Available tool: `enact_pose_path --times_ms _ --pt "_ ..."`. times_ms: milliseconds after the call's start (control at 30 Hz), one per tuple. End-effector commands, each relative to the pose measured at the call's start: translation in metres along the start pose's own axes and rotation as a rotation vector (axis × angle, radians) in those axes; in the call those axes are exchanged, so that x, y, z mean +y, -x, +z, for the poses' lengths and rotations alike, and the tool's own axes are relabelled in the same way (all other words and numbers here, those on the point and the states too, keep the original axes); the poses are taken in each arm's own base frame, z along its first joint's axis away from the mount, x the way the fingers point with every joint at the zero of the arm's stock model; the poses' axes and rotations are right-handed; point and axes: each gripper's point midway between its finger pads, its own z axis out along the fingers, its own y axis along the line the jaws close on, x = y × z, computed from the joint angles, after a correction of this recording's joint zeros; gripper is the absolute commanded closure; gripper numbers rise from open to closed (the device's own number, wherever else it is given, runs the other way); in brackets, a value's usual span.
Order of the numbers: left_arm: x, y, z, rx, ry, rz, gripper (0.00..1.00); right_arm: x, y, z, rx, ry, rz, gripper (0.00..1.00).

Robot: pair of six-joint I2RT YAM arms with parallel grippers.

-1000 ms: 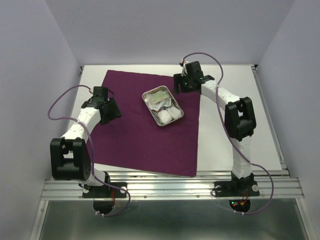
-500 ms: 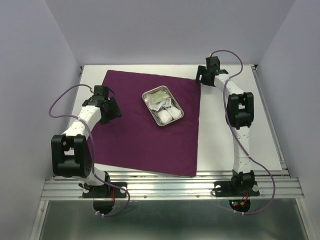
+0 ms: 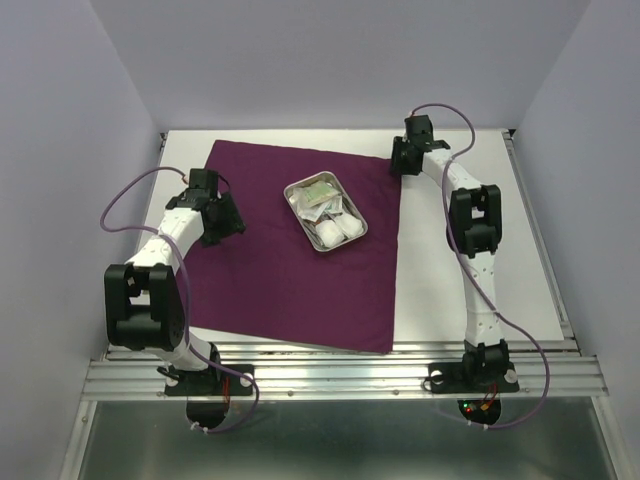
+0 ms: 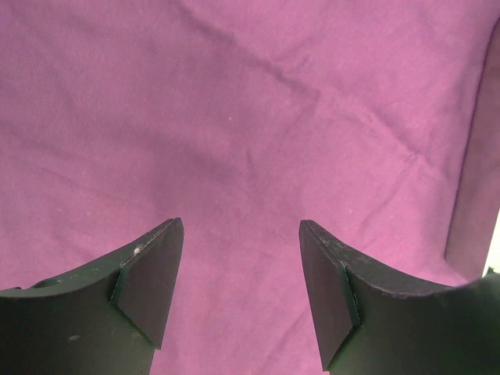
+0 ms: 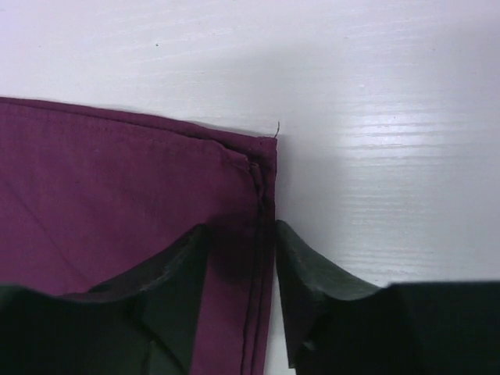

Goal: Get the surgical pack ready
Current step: Pack the surgical kit at the center of the board.

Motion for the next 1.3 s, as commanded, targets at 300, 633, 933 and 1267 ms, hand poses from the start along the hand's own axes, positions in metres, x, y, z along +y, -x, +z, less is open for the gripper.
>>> enact_pose_path --times_ms 300,633,933,1267 --pt "-0.013 0.016 -0.006 -0.028 -0.033 0.0 0.28 0.03 0.024 -0.033 -0.078 0.102 -0.018 0.99" --pt "-0.017 0.02 -0.01 -0.037 -0.053 -0.004 0.28 0.108 0.045 -0.124 -0.206 0.219 -0.106 0.99" --pt "-0.018 0.018 -0.017 -0.052 -0.067 -0.024 0.28 0.184 0.005 -0.181 -0.214 0.34 -0.179 0.99" --pt "-0.02 0.016 -0.024 -0.065 -0.092 -0.028 0.28 0.228 -0.048 -0.201 -0.154 0.431 -0.192 0.99"
